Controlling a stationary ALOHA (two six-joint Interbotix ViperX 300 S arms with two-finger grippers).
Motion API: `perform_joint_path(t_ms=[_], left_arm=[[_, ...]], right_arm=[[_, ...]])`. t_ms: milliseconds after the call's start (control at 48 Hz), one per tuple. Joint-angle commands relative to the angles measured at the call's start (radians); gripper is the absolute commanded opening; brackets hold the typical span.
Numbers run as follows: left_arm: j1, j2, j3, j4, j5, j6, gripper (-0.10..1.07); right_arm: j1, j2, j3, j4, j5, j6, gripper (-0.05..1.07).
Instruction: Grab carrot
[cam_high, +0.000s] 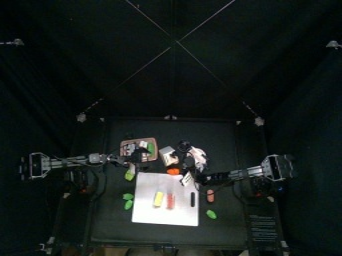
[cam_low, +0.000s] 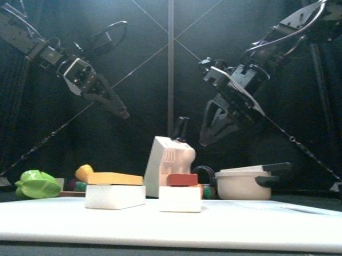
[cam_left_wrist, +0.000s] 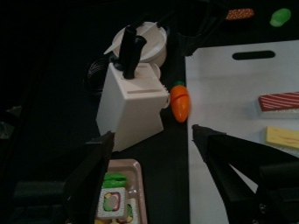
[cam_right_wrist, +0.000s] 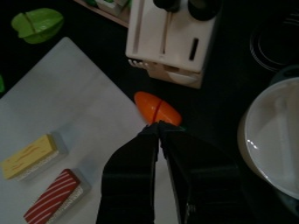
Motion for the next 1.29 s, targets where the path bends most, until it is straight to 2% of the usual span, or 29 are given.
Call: perform_joint_path(t_ms=[0,146,333,562,729,896,979,1083,1271], left_arm=[[-0.04,-0.035,0.006,0.005,-0.015,0.032,1.02],[-0.087,-0.083,0.051,-0.009,-0.014,0.12,1.02],[-0.094,-0.129,0.077,-0.114,-0.008,0.178,1.02],[-0.064,-0.126,0.106,-0.173,-0.028,0.27,1.01],[-0.043,-0.123,0.121,-0.213,-0.069,0.336,1.01],[-0.018,-0.123,0.123,-0.311,-0.138,0.419,1.01],[-0.006,-0.123,0.13,-0.359,-0.192,0.491,1.01],[0.04,-0.123,0.161,-0.456,-0.256,0.615,1.01],[0.124,-0.123,0.221,-0.727,-0.362,0.879,1.01]], right_arm=[[0.002,-0.009,-0.025,0.005,0.002,-0.044,0.52],[0.014,0.002,-0.043,0.003,0.002,-0.109,0.52],[0.006,0.035,-0.066,0.003,0.005,-0.14,0.53],[0.005,0.061,-0.08,0.0,0.005,-0.141,0.53],[0.005,0.061,-0.083,-0.041,0.002,-0.143,0.53],[0.005,0.069,-0.08,-0.08,-0.003,-0.141,0.53],[0.003,0.081,-0.083,-0.089,-0.008,-0.141,0.53],[0.0,0.1,-0.086,-0.095,-0.017,-0.143,0.54],[-0.008,0.121,-0.089,-0.095,-0.02,-0.143,0.54]])
